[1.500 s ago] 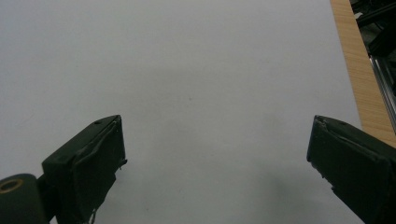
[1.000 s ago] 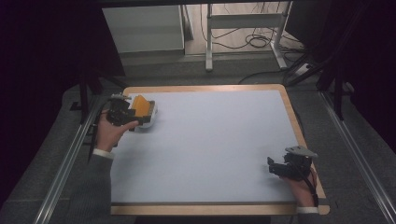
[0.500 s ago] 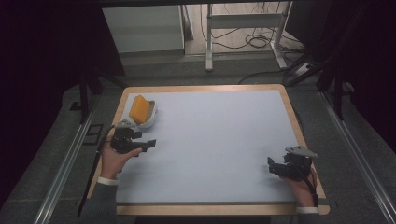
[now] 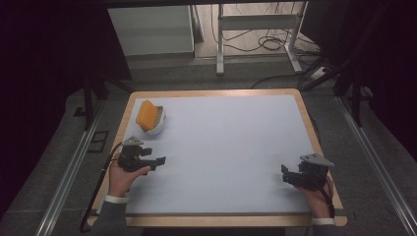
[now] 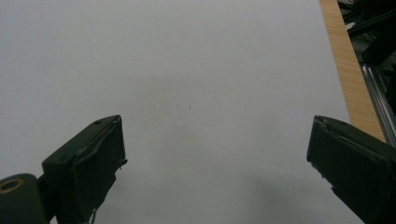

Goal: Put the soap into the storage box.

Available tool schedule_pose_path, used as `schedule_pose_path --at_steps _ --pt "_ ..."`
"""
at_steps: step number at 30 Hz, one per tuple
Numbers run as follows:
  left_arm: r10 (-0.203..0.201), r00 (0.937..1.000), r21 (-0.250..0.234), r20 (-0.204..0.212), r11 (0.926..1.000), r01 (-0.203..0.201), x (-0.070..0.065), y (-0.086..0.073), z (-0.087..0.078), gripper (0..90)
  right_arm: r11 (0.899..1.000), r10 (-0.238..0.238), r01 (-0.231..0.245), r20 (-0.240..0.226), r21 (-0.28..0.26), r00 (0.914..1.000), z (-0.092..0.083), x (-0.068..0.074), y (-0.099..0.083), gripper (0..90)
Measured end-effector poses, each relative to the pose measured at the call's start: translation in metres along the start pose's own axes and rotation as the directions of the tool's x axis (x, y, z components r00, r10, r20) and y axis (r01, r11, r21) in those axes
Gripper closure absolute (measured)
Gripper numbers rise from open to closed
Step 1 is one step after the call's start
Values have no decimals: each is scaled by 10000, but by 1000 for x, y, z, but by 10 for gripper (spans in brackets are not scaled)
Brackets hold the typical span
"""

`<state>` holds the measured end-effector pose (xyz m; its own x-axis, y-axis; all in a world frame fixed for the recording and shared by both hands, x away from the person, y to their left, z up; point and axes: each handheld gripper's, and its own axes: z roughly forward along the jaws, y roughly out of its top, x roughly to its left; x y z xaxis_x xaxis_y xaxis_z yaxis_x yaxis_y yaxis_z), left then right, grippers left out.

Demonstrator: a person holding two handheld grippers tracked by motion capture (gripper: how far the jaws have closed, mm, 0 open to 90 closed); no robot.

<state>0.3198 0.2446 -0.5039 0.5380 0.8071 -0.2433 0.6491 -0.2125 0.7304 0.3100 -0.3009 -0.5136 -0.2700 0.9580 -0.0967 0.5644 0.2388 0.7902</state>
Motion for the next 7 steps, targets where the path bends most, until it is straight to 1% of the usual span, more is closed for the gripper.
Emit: schedule_pose_path --at_steps 3,5,7 --pt "79 10000 169 55 9998 -80 1 -1 2 250 10000 -83 83 -112 -47 9999 0 1 0 43" --pt "68 10000 208 3 9998 -68 1 -2 3 248 9997 -200 196 -227 -159 9995 0 4 1 43" --pt "65 9999 239 -126 9997 -62 2 -3 5 243 9996 -201 195 -285 -199 9994 0 5 1 42"
